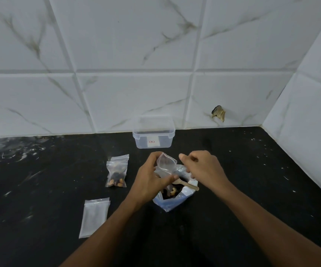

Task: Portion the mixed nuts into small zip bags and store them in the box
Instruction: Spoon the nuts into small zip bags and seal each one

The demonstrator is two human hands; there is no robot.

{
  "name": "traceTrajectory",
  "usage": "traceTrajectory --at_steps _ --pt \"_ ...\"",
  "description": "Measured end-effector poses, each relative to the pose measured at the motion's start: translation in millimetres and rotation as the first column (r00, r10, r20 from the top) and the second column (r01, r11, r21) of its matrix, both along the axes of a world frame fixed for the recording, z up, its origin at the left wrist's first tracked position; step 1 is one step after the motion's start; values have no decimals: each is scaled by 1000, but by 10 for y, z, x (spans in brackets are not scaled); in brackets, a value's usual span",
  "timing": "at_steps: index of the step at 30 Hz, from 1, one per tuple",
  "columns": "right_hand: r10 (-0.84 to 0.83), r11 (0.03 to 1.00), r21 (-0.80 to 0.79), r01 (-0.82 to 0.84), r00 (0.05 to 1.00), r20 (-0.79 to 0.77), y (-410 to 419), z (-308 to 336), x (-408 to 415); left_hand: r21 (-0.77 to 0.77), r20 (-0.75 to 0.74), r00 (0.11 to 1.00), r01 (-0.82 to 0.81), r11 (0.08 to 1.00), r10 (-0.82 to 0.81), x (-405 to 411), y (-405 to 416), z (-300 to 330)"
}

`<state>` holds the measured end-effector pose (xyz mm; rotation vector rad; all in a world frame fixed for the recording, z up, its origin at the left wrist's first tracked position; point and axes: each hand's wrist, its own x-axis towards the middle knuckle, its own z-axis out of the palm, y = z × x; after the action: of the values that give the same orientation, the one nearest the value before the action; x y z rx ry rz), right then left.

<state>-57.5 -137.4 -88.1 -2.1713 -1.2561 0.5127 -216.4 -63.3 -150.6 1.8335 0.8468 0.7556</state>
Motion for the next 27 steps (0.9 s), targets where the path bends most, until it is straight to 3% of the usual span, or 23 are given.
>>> traceTrajectory --at_steps 3,6,12,16,21,24,27 --pt "64 976 -219 -9 968 243 -86 -286 177 -56 63 997 -35 998 39 -119 37 -56" --pt "145 911 -411 -27 955 259 -160 -611 272 -109 89 995 -45 993 55 -204 35 -93" --pt "57 943 -334 -17 993 108 -112 -807 229 -164 5 1000 26 986 -26 -317 14 -233" --pt "169 959 -265 -101 955 245 -30 -679 281 -217 13 996 88 972 -87 -339 -3 -252" --pt "370 905 -380 -190 794 483 165 -386 329 -279 20 988 153 948 -154 -316 10 -305" --pt "491 824 -508 -249 761 424 242 -340 298 -306 43 984 179 935 -174 -269 -6 -313" --pt "450 840 -474 -262 826 340 317 -367 313 -333 64 983 183 925 -171 -234 -39 -313"
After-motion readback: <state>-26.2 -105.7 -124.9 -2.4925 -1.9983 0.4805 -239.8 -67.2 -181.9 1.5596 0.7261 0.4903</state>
